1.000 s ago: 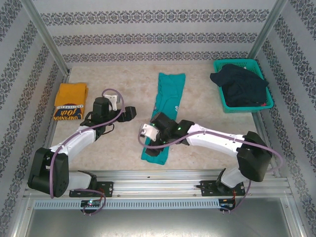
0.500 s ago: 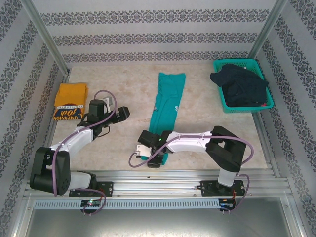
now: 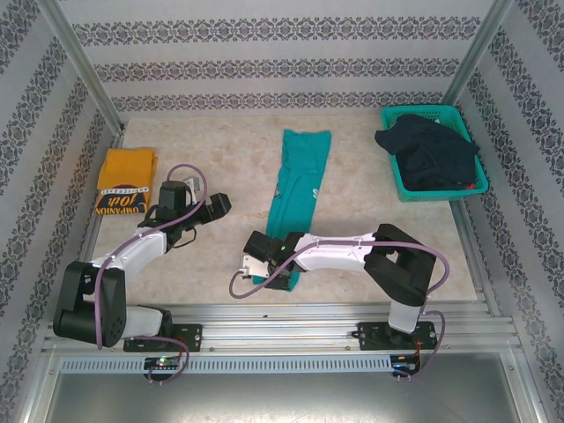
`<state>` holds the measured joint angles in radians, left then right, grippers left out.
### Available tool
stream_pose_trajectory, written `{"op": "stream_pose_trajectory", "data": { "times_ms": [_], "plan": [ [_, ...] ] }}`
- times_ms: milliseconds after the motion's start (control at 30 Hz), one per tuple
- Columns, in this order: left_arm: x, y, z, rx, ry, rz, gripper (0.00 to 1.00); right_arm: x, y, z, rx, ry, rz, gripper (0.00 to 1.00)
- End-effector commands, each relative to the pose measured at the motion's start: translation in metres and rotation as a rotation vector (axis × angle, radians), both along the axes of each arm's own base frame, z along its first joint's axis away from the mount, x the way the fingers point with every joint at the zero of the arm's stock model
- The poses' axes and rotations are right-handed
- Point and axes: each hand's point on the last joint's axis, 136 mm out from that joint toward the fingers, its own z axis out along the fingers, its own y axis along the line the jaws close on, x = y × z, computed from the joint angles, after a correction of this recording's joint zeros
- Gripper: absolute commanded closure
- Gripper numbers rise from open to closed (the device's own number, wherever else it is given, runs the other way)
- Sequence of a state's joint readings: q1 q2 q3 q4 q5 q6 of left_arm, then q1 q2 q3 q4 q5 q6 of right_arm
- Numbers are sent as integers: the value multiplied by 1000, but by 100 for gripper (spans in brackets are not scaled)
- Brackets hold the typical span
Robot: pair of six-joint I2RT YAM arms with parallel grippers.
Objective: Fold and stack the t-shirts
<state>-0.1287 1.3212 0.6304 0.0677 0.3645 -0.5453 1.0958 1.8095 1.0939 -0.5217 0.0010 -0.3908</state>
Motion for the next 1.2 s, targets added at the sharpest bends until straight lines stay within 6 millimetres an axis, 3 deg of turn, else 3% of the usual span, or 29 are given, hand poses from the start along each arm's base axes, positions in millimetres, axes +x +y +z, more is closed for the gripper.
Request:
{"op": "stream_pose_trajectory", "data": {
  "times_ms": [0,133,300,467,600,767,1167],
  "plan": [
    [0,3,-2,-9,1,13,0,-7,-17,-8,-68,37,6,100],
    [0,-5,8,1,-51,-58,0,-14,-15,28,24,76,13,100],
    [4,-11,28,65,-166,-161,0,-20,-28,68,71,108,13,100],
    [6,-16,48,239,-291,-341,0,-6,-45,93,87,101,-12,100],
    [-4,-28,60,383,-398,-573,0,25,-56,100,85,69,-39,100],
    [-28,-42,61,453,-478,-813,0,69,-61,105,96,32,-71,100],
    [-54,-52,53,421,-518,-941,0,172,-69,109,124,-51,-179,100]
  ]
}}
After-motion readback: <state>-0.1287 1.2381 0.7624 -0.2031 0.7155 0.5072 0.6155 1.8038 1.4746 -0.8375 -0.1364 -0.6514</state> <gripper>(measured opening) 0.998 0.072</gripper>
